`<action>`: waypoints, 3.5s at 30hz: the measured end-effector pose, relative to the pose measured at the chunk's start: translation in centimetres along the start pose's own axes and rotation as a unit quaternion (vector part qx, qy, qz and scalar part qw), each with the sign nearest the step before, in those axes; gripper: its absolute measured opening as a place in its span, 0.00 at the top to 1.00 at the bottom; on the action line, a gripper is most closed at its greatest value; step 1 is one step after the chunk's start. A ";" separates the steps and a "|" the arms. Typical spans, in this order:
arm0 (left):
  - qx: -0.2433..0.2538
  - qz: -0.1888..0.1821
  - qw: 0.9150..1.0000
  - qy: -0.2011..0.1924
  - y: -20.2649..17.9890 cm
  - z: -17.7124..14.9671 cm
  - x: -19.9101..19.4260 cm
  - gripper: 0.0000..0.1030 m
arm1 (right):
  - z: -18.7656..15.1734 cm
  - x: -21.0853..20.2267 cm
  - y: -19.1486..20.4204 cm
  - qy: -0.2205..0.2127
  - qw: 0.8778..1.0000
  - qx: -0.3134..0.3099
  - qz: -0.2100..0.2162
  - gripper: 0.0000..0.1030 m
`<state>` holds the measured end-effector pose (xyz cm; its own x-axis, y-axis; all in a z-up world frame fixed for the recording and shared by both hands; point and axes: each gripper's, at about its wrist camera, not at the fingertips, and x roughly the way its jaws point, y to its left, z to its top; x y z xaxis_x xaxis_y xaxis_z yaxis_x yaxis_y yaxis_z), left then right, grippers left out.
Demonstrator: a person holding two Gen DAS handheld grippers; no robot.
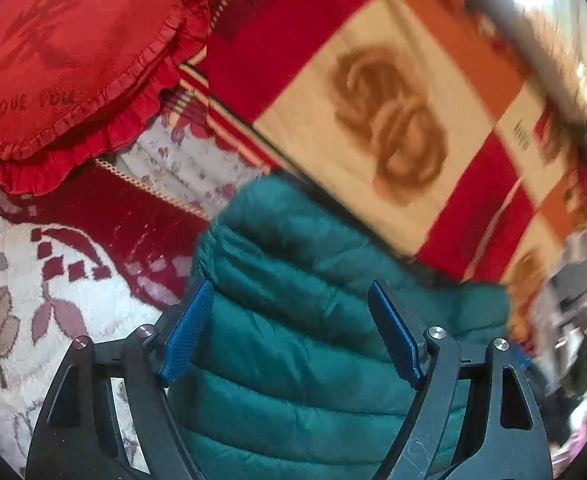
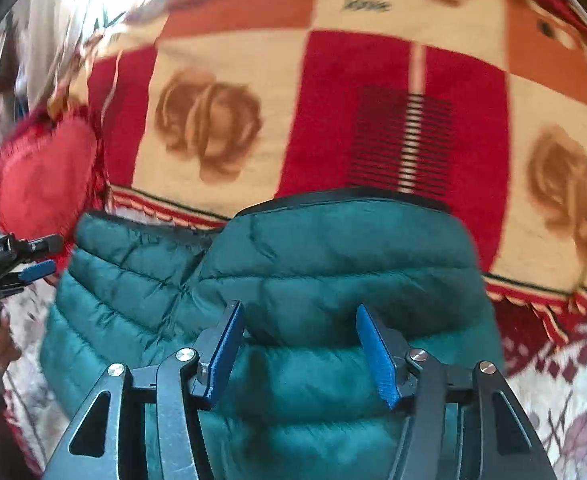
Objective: Fold large clothes
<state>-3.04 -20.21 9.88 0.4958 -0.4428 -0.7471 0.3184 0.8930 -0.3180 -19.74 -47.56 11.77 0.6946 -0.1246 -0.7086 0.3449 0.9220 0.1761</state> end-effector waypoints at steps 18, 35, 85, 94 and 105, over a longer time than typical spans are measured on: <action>0.059 0.111 0.992 0.006 0.0 -2.2 6.7 0.18 | 0.3 12.2 -1.7 0.072 0.996 0.033 -0.037 0.44; 0.068 0.122 0.990 0.003 -0.3 -2.0 6.0 0.18 | 0.3 2.3 -0.2 0.002 0.999 0.013 -0.037 0.33; 0.092 0.136 0.986 -0.018 -0.8 -2.2 3.9 0.18 | -3.8 0.4 0.1 0.029 0.998 0.007 -0.049 0.19; 0.098 0.117 0.988 -0.013 -0.8 -5.7 -2.3 0.18 | -6.3 -5.4 0.0 0.014 0.999 0.035 -0.016 0.16; 0.113 0.114 0.987 -0.006 0.4 -10.3 -6.9 0.18 | -10.8 -6.9 -2.1 0.045 0.995 0.090 -0.014 0.13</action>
<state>-14.69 -16.01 8.84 0.5845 -0.2348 -0.7767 0.3693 0.9293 -0.0030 -32.10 -44.67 8.93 0.6266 -0.1084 -0.7717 0.4767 0.8367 0.2695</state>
